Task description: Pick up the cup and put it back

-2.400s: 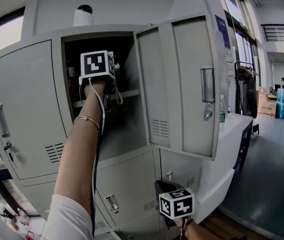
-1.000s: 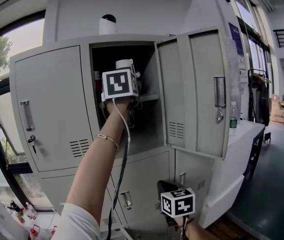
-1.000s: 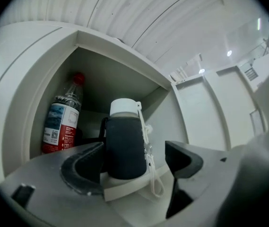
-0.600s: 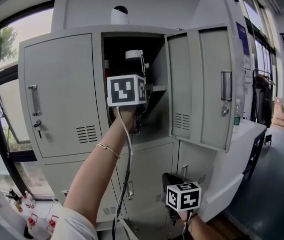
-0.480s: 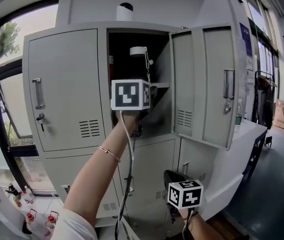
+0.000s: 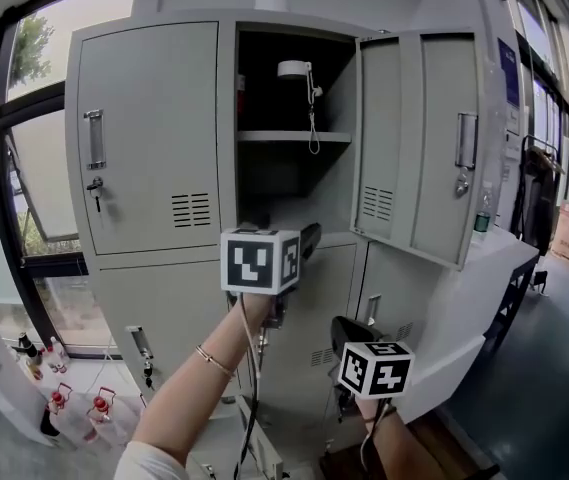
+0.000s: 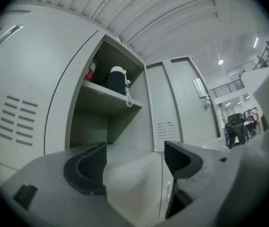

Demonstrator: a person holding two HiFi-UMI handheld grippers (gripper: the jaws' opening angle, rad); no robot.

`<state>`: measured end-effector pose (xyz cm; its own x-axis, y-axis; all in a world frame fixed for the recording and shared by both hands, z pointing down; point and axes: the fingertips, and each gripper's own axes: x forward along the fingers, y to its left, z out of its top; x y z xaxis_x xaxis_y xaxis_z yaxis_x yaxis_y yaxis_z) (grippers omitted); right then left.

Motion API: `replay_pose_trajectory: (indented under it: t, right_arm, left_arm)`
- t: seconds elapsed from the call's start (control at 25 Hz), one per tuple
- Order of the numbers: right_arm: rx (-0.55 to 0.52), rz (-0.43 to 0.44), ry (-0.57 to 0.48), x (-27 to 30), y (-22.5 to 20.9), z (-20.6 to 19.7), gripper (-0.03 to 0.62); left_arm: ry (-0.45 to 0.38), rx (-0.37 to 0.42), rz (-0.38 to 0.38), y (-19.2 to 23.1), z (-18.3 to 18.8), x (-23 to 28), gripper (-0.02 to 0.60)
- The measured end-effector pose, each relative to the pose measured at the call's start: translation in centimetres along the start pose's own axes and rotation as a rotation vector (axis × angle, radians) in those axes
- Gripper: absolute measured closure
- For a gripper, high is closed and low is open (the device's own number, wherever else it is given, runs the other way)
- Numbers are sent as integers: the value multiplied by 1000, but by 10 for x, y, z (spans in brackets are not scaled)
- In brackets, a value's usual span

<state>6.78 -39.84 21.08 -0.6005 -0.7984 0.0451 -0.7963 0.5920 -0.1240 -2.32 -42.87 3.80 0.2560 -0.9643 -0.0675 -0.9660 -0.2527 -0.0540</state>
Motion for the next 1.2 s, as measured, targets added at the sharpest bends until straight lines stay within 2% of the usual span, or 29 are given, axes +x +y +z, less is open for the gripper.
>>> replay_pose_trajectory:
  t: [0.2,0.32,0.36,0.44,0.6,0.8,0.96,1.2]
  right_arm:
    - [11,-16,-7,-11,-3,-12,603]
    - [13,-46,-16,-18,-8,-20,603]
    - [12,-59,-22,-21,-8,-22,603]
    - [4,-82,-36,-27,-7,-24,603]
    - [-16,-110,-61,-36,11,-29,603]
    - [-1,-140,-88,-42,42,-40,603]
    - [2,-172,-81,-39,62,-58,603]
    - [-2,-254,-26,-43,70,-94,603]
  left_arm:
    - [-17,-52,1,-5,-51,-44,201]
    - [-49,-92,32,4,-76,-71,210]
    - [-60,-103,51,9,-84,-81,237]
    - [-73,-117,90,20,-101,-101,368]
    - [-60,-101,132,36,-135,-135,418]
    - [-37,-71,165,53,-169,-168,517]
    - [-42,-74,115,59,-191,-181,558]
    - [-9,-130,22,58,-224,-189,565]
